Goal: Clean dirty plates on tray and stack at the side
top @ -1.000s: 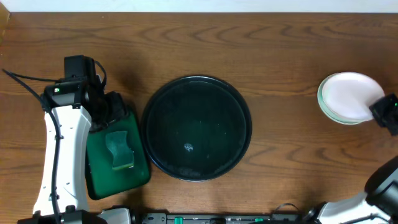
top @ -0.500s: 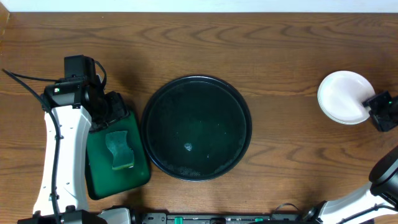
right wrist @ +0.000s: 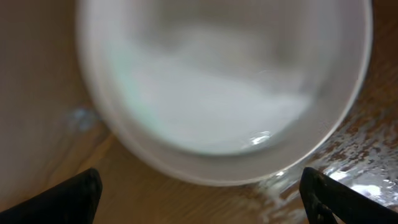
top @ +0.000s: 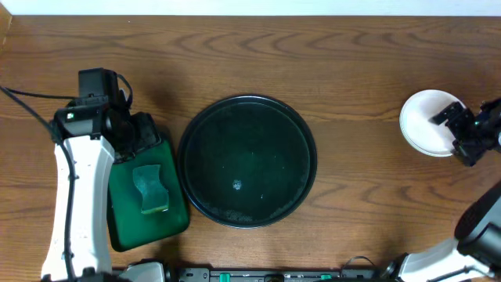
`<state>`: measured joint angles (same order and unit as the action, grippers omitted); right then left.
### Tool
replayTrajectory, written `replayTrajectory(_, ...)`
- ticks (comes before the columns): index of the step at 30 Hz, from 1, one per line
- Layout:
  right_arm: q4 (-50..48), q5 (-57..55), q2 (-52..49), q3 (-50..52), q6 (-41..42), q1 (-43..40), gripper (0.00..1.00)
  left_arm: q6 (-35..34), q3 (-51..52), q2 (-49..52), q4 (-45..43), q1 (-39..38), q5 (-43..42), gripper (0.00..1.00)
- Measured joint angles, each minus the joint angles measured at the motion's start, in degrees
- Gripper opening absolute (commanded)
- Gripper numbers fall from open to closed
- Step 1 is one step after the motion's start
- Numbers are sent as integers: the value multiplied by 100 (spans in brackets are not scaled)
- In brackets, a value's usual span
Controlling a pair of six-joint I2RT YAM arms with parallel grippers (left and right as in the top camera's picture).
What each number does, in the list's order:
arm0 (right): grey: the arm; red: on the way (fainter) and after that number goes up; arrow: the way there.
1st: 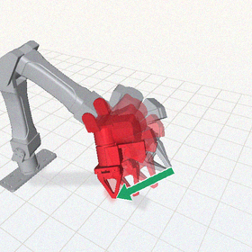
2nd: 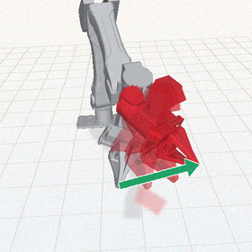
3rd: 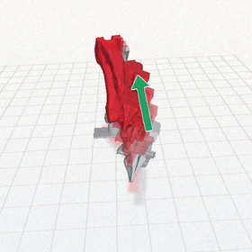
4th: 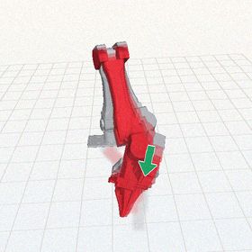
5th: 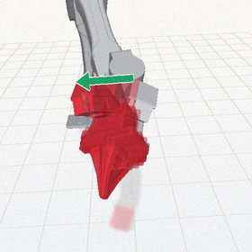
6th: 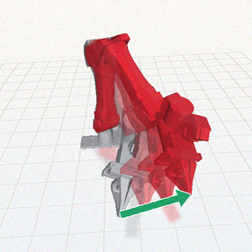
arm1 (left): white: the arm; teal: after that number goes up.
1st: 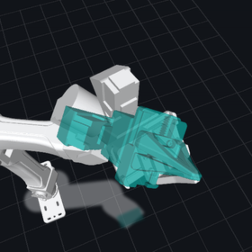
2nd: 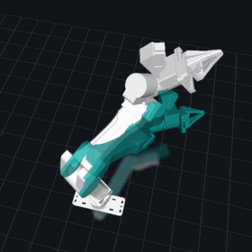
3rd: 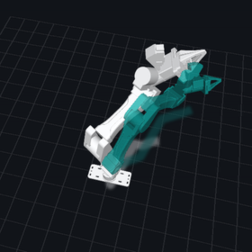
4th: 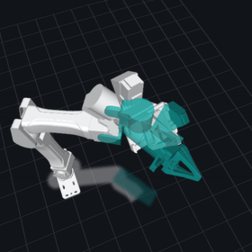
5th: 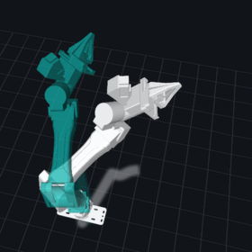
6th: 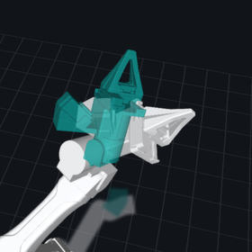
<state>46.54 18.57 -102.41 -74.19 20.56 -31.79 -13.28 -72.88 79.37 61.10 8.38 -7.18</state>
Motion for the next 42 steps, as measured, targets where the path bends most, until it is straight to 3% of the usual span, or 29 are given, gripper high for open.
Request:
replayTrajectory(5, 26, 22, 1276, -9, -892, 664, 99, 326, -44, -951, -136, 2, 0, 66)
replayTrajectory(14, 28, 116, 3362, -35, -2524, 2734, 99, 911, -184, -2809, -463, 0, -4, 66)
replayTrajectory(22, 59, -125, 4631, -39, -3032, 4168, 99, 1591, -216, -4107, -560, 0, -391, 66)
replayTrajectory(34, 894, -715, 5307, -44, -3362, 4457, 99, 1974, -234, -6006, -192, 0, -623, 66)
replayTrajectory(36, 990, -811, 5300, -44, -3366, 4457, 99, 1980, -247, -6345, -57, 0, -667, 82)
replayTrajectory(42, 1093, -1086, 5281, -44, -3381, 4457, 99, 2076, -284, -6784, 400, 0, -713, 83)
